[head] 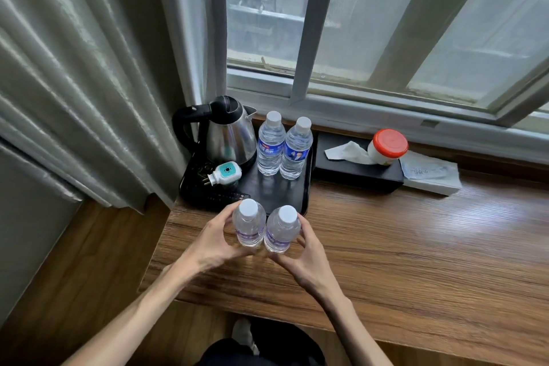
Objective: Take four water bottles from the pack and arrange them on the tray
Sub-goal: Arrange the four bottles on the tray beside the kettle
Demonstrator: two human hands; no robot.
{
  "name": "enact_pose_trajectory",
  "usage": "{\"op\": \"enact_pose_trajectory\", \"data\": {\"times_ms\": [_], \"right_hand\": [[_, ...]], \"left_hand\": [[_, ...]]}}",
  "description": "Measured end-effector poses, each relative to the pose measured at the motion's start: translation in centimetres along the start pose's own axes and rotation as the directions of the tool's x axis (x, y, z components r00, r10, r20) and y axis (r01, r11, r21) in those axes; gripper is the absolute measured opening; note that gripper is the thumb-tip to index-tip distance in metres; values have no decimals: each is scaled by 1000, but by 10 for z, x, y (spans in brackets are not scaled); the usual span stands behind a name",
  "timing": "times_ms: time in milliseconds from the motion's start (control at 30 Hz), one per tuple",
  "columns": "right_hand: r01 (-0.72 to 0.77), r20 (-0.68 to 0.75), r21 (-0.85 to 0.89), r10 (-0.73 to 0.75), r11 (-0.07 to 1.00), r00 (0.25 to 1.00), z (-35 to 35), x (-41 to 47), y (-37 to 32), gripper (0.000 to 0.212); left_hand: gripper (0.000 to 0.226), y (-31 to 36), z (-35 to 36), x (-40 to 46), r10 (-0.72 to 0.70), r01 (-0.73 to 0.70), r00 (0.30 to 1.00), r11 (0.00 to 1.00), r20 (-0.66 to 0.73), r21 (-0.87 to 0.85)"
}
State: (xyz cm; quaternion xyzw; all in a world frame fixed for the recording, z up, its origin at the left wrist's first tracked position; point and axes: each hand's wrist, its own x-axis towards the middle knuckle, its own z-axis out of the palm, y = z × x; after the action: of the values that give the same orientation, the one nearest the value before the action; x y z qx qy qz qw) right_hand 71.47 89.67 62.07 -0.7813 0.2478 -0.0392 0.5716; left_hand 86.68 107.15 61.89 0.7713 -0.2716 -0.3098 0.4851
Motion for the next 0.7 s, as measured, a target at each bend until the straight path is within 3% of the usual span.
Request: {"op": "enact_pose_trajectory", "data": {"times_ms": [167,367,700], "right_hand": [[7,-124,-14,-8,1000,992,10,6,-4,71],[7,-128,-17,-9,1000,992,5,9,-4,74],[90,-205,90,-70,992,976,-23,44,-47,70]], "left_hand": [[85,8,13,3,5,-2,987,1000,-161,17],[65,19,14,1,74,-61,973,996,-218,66],[72,62,-7,43,177,-166,953,984,-246,64]]}}
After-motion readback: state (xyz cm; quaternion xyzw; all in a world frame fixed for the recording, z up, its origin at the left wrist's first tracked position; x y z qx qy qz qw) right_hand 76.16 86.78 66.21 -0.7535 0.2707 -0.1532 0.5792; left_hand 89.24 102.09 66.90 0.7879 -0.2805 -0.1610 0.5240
